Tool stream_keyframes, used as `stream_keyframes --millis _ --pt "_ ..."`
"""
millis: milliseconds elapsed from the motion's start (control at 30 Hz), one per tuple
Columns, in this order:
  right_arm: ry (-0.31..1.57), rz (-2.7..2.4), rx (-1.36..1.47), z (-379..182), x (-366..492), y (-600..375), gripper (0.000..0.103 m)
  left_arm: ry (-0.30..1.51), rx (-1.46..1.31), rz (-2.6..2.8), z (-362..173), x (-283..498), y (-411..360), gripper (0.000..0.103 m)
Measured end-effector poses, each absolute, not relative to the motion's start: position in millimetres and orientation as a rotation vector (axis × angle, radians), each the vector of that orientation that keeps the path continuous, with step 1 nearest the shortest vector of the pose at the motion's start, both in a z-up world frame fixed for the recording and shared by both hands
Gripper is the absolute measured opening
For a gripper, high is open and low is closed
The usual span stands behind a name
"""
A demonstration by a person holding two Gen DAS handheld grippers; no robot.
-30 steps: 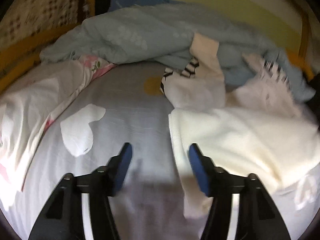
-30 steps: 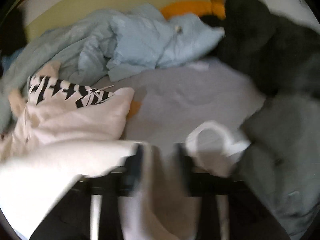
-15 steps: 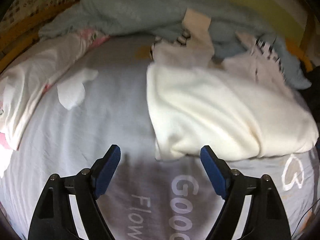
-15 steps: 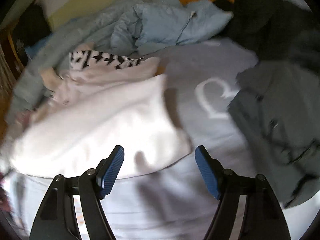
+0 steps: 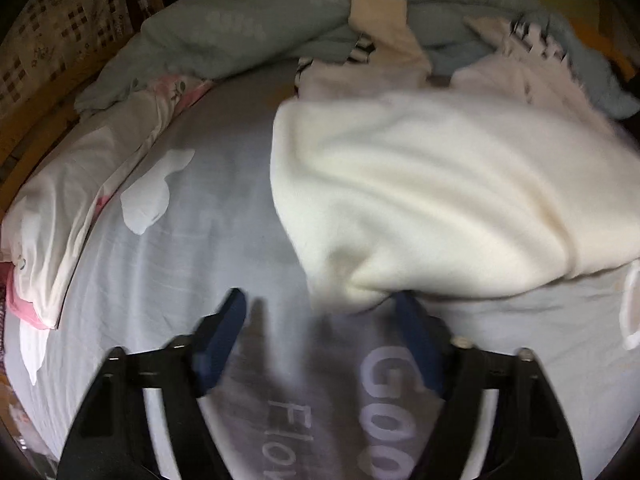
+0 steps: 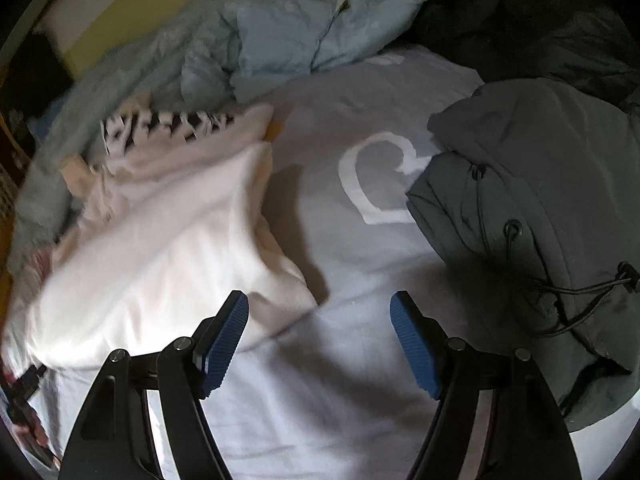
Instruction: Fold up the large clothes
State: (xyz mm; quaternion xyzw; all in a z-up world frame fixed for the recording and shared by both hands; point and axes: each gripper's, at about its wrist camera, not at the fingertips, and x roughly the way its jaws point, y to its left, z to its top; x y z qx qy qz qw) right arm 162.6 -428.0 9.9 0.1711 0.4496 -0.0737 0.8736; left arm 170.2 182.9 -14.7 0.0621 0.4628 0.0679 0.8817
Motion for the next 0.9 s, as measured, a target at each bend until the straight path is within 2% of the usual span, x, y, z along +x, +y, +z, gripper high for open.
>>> stream_keyframes --millis 67,133,167,200,267,367,433,500,633,667,700,767,900 --pt "0.951 -0.18 0.334 7 166 -427 0.075 0.97 0.094 0.15 -25 173 185 0.047" --pt "0.946 -0.211 0.336 9 167 -430 0.075 0.927 0.032 0.155 -23 176 188 0.028" --pt "0.938 -0.209 0.347 10 166 -432 0.075 0.914 -0.001 0.143 -21 177 190 0.01" --pt "0.933 -0.204 0.353 12 165 -433 0.075 0.907 -0.037 0.131 -20 177 192 0.003" --pt "0.923 -0.203 0.353 14 163 -436 0.075 0.883 -0.07 0.14 -15 171 198 0.002" --pt "0.928 -0.221 0.338 13 163 -437 0.075 0.796 -0.078 0.182 7 155 205 0.0" --pt "0.938 -0.218 0.338 11 166 -438 0.075 0.713 0.014 0.315 25 148 210 0.0" --pt "0.935 -0.222 0.332 12 168 -439 0.075 0.739 0.09 0.317 34 151 213 0.0" --pt "0.919 -0.22 0.329 15 165 -439 0.075 0.804 0.066 0.082 30 149 202 0.003" --pt "0.912 -0.217 0.339 16 164 -440 0.075 0.817 0.067 0.035 27 149 195 0.014" --pt "0.905 -0.208 0.352 18 163 -440 0.075 0.833 0.072 0.016 24 150 188 0.031" --pt "0.894 -0.177 0.377 20 163 -439 0.075 0.865 0.079 -0.013 15 154 177 0.046" --pt "0.91 -0.083 0.37 19 166 -427 0.075 0.924 0.111 0.069 -12 173 166 0.047"
